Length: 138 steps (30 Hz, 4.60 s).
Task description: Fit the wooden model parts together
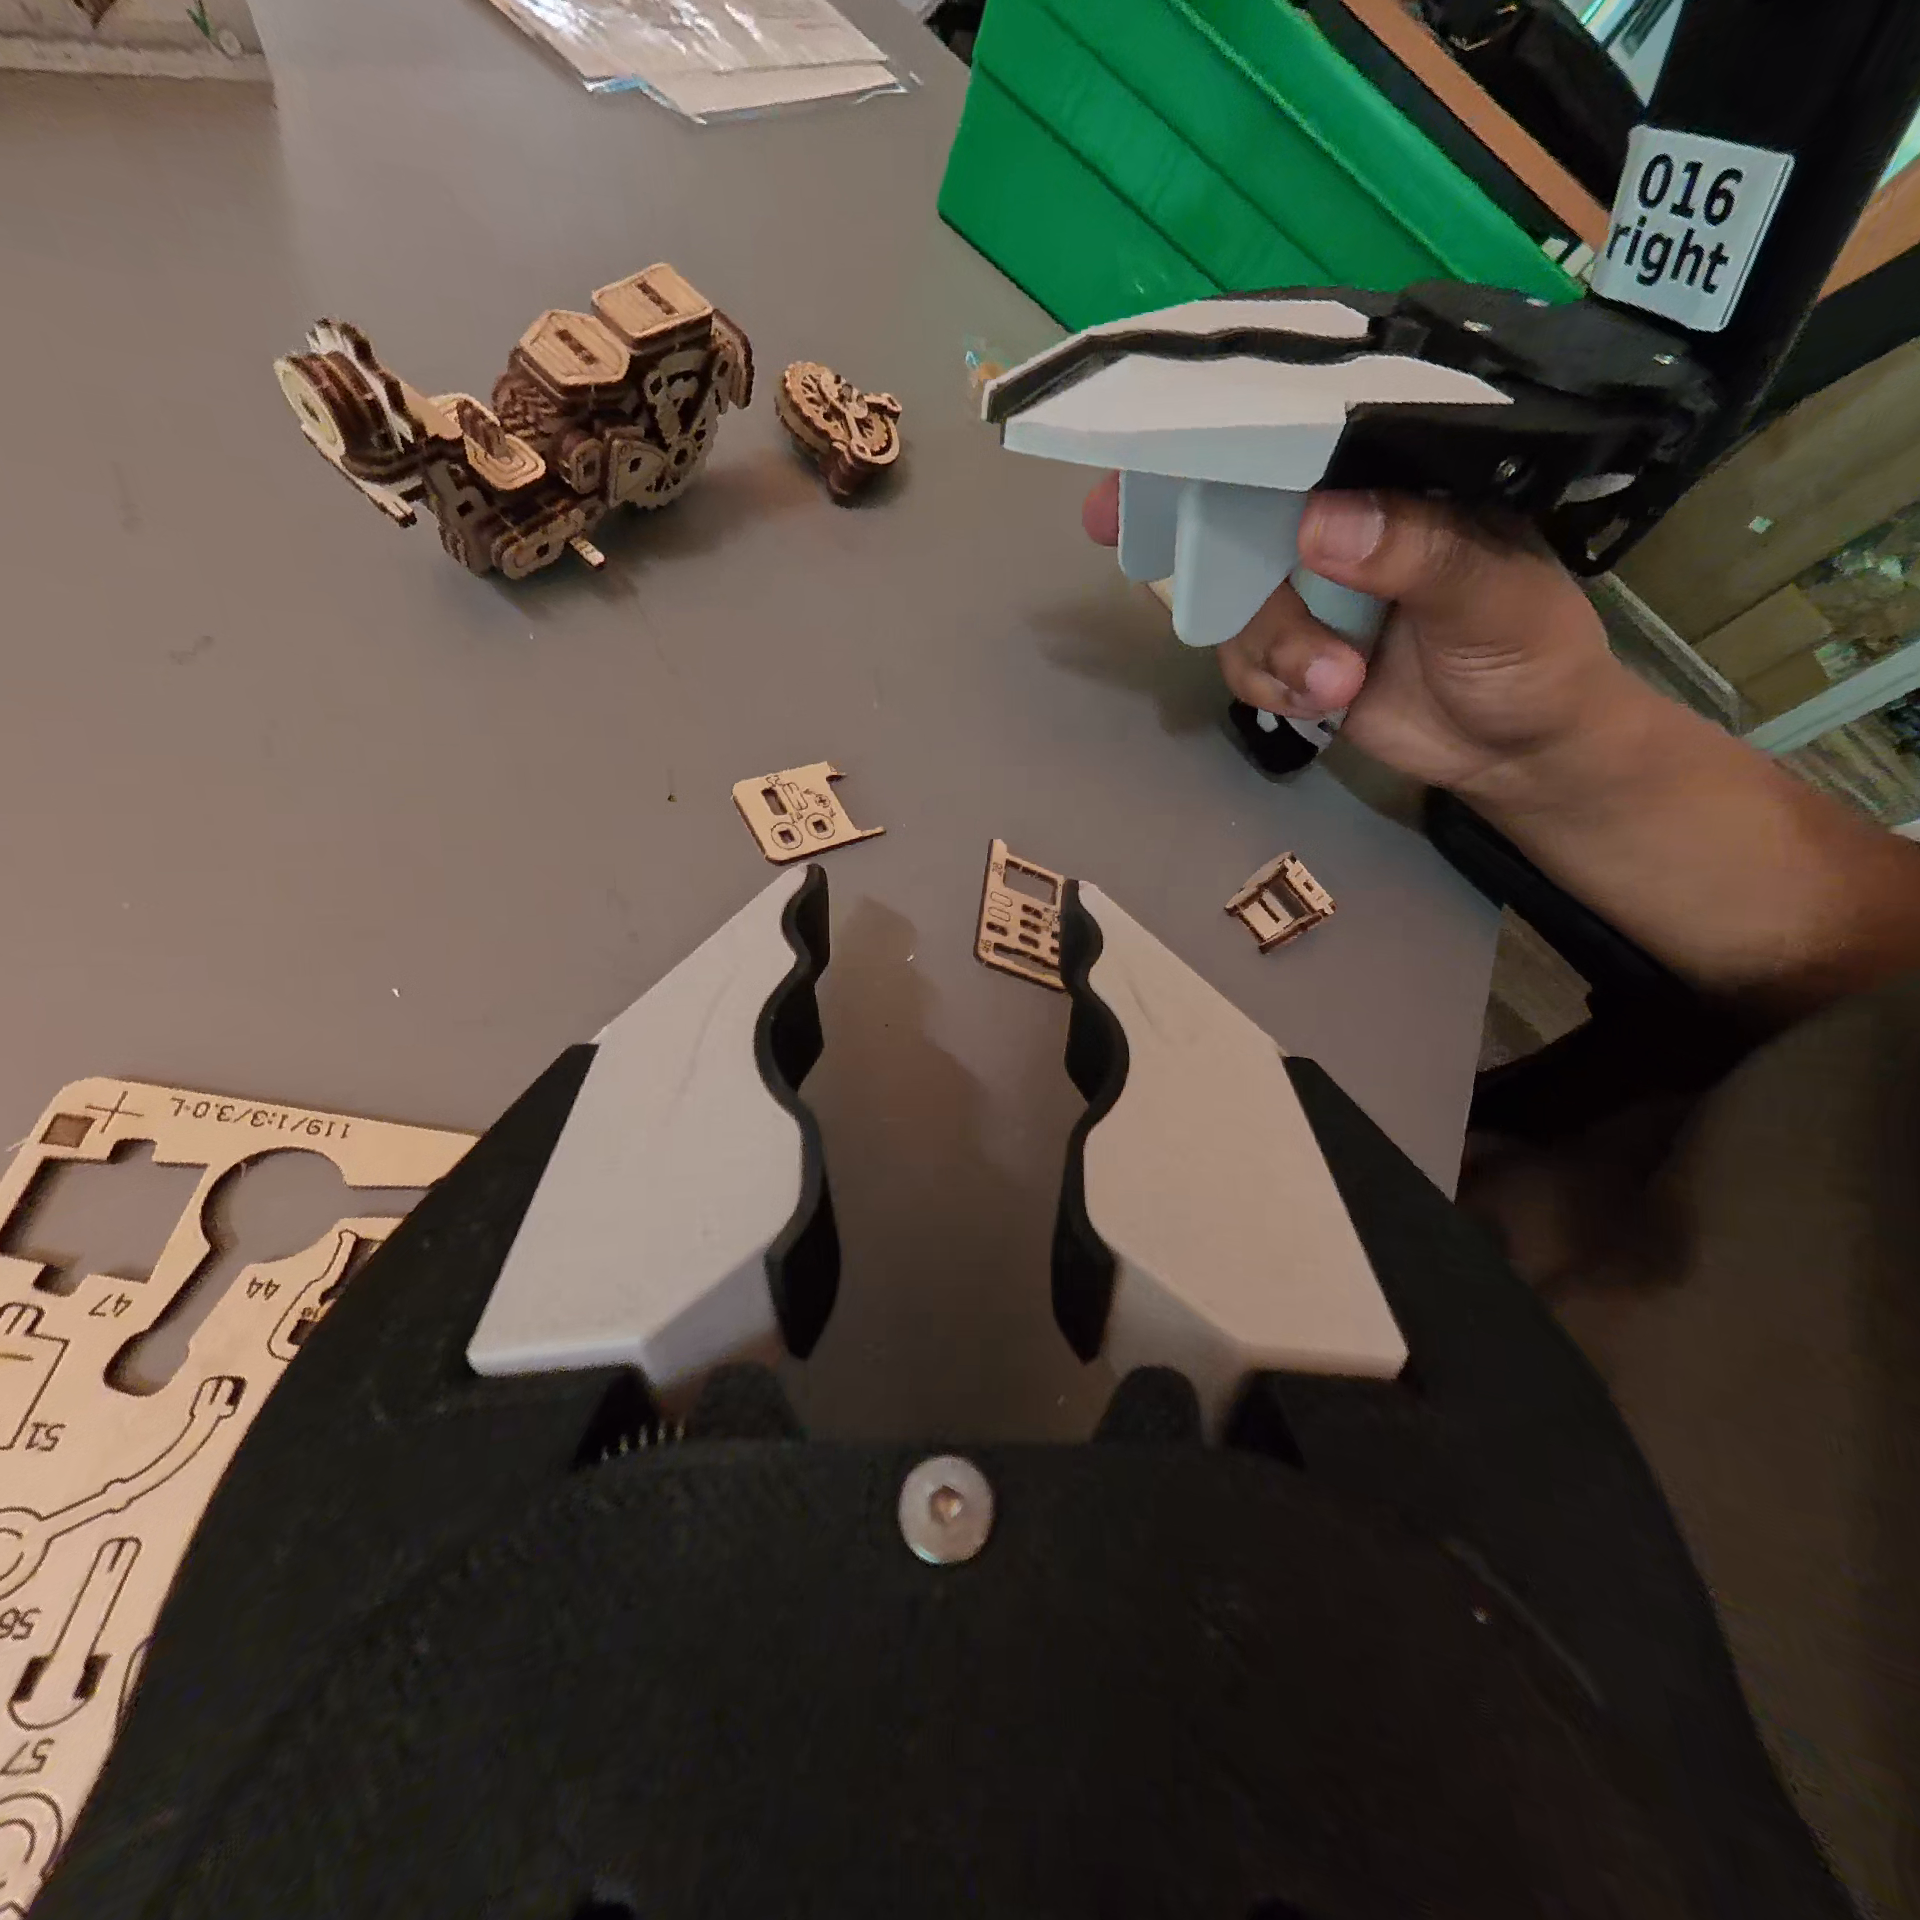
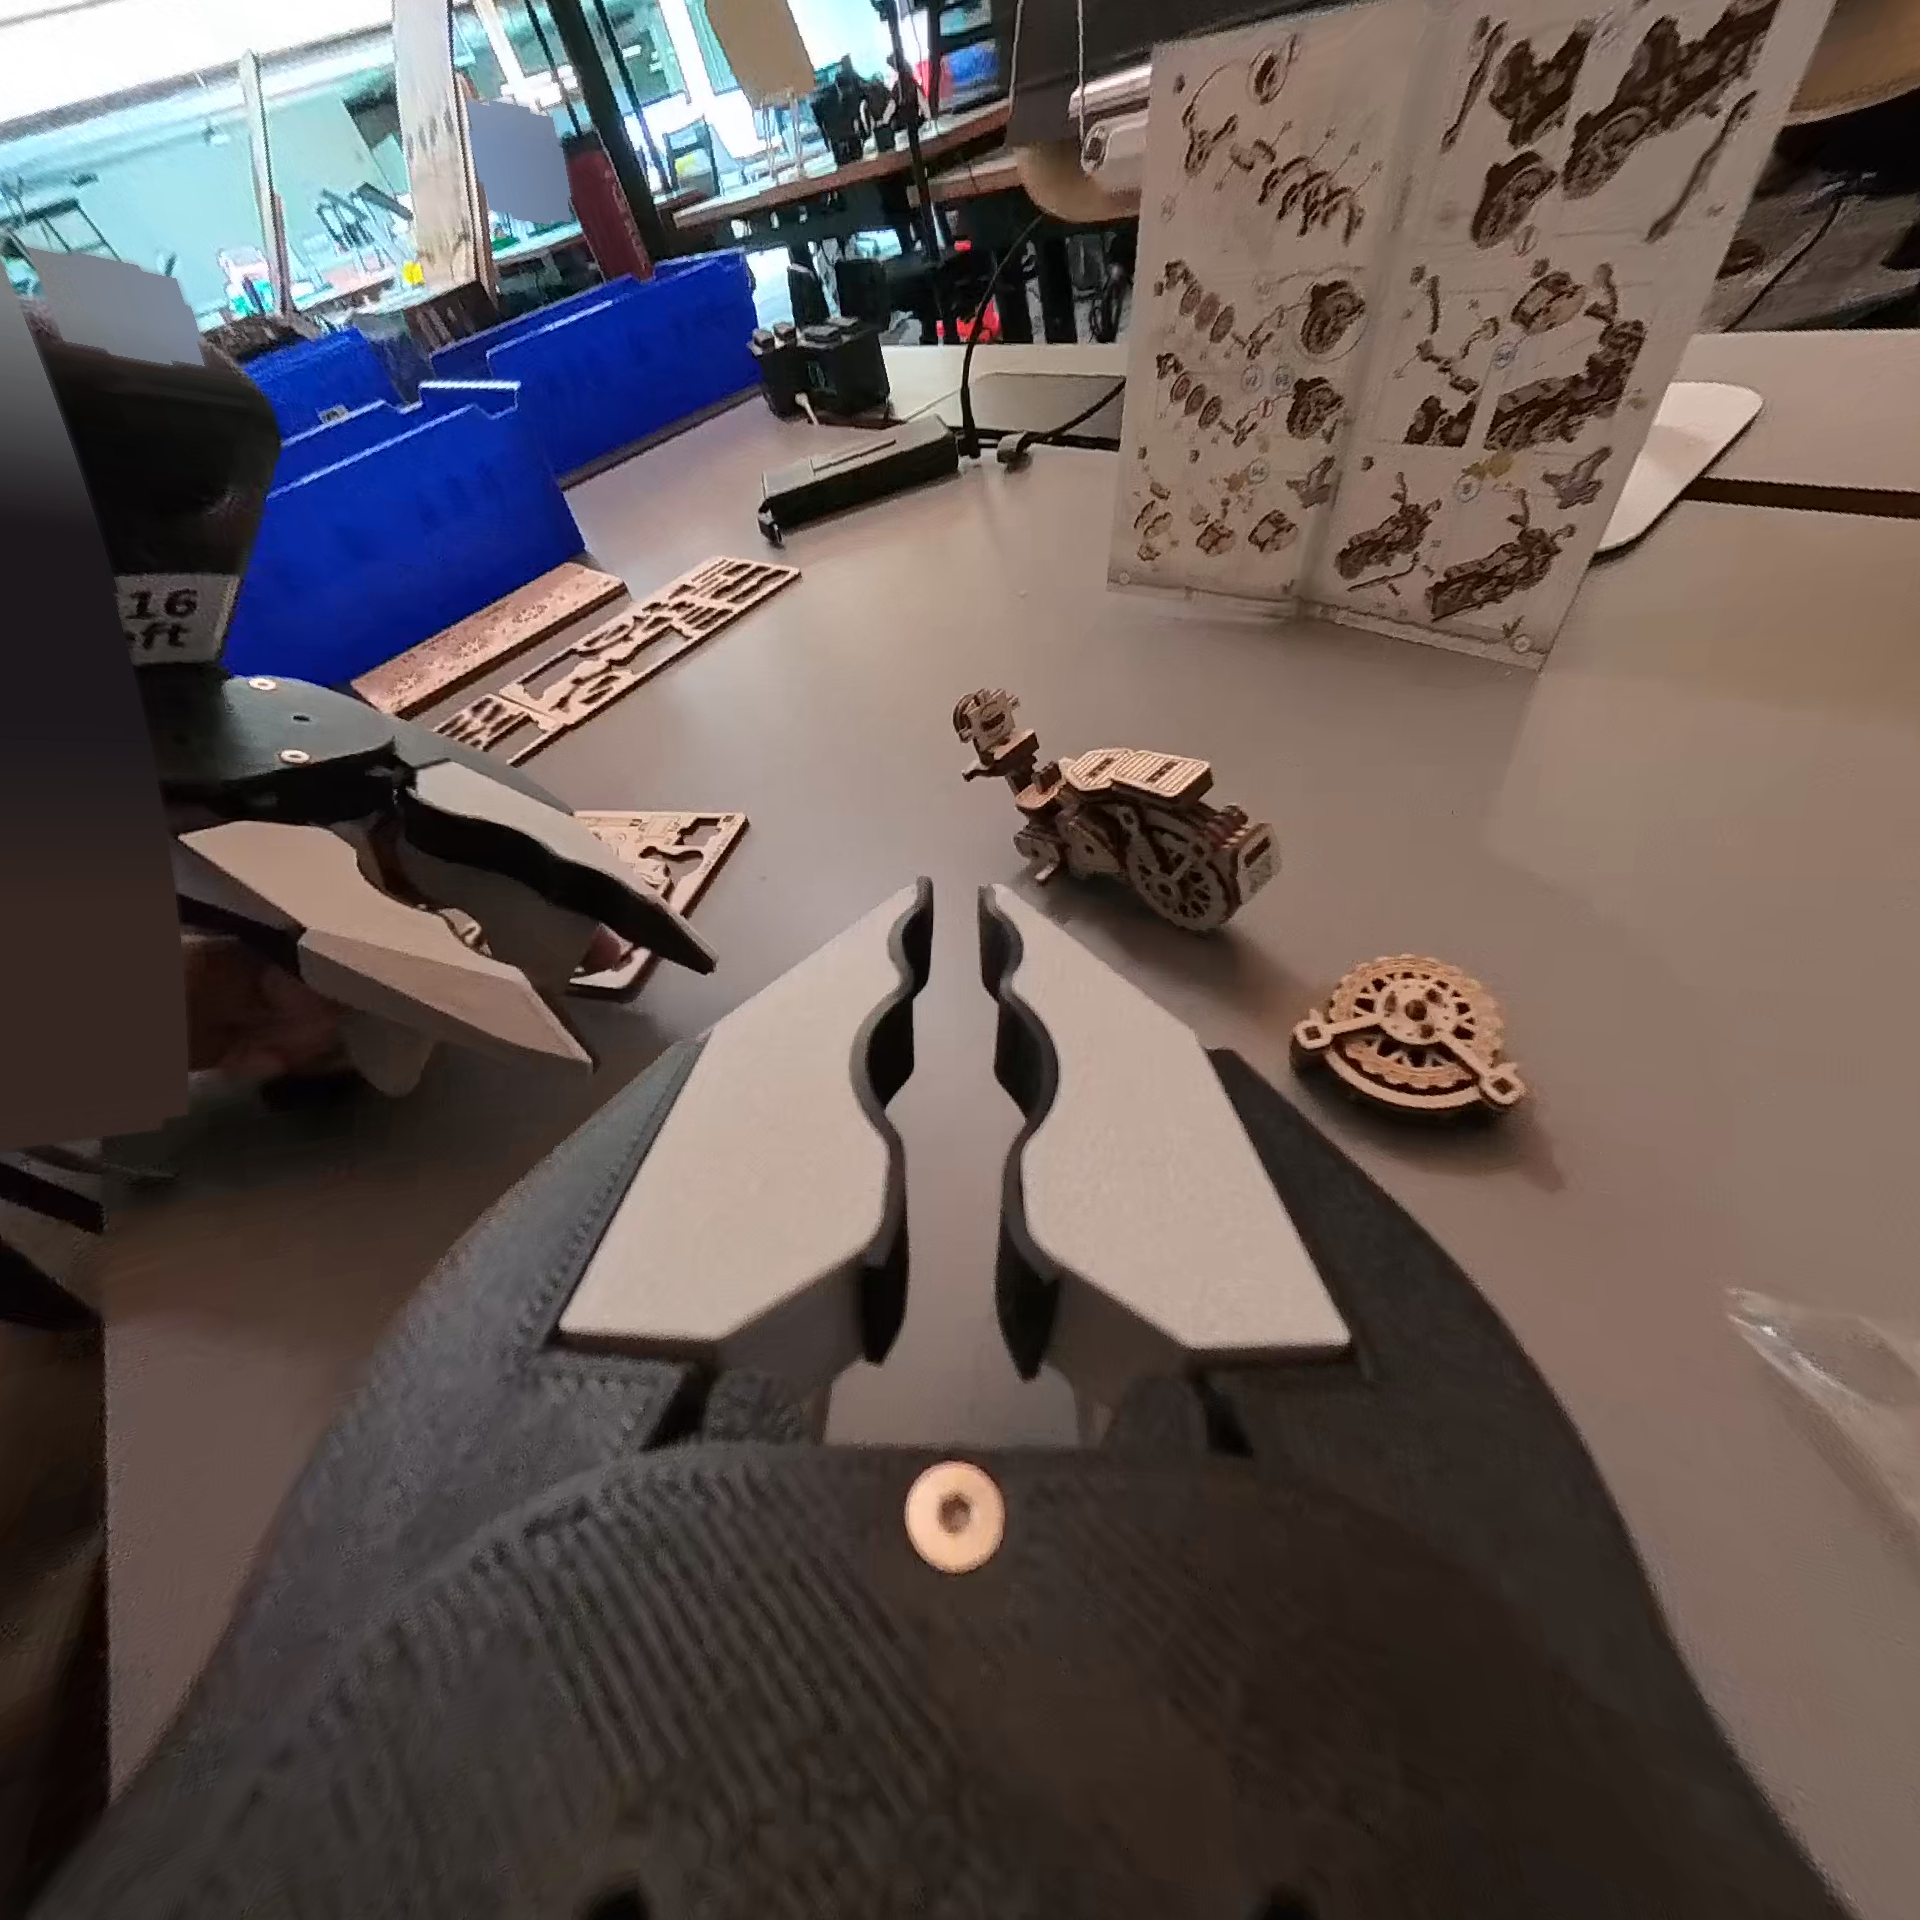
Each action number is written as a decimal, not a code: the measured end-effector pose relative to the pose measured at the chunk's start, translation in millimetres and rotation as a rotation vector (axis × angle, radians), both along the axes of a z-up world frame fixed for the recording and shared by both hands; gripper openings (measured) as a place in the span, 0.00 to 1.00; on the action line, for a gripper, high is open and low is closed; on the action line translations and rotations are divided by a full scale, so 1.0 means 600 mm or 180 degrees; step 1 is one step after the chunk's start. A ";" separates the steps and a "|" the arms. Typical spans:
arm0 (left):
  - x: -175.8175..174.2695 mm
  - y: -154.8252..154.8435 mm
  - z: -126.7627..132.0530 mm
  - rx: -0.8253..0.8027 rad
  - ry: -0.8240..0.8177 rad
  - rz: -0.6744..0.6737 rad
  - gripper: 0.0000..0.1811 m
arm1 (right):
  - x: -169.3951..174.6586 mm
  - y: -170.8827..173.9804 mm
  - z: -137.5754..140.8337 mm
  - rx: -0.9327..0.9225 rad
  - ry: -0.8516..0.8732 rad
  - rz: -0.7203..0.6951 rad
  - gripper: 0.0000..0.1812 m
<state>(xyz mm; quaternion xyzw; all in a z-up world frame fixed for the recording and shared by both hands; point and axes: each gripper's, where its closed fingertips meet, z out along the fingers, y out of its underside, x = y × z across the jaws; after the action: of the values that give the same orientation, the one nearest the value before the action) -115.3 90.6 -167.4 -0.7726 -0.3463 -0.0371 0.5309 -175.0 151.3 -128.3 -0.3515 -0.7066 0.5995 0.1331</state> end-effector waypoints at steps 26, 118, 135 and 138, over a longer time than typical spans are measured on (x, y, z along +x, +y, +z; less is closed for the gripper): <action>0.015 0.005 0.002 -0.0047 0.0112 -0.0140 0.24 | 0.004 0.009 0.008 0.0170 0.0248 -0.0063 0.03; 0.016 -0.001 -0.022 -0.0177 -0.0222 -0.0010 0.29 | -0.012 0.057 0.062 -0.0622 0.0364 -0.0521 0.00; 0.001 -0.010 -0.025 -0.0058 -0.0415 0.0168 0.35 | 0.012 0.005 0.025 -0.0277 0.0092 -0.0034 0.00; 0.000 -0.011 -0.025 -0.0034 -0.0444 0.0170 0.35 | 0.012 0.005 0.024 -0.0320 0.0046 -0.0004 0.00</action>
<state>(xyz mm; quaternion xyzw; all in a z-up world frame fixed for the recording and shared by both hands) -115.3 84.2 -182.5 -0.7614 -0.4031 -0.0747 0.5021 -168.0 154.1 -113.6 -0.3539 -0.6743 0.6368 0.1207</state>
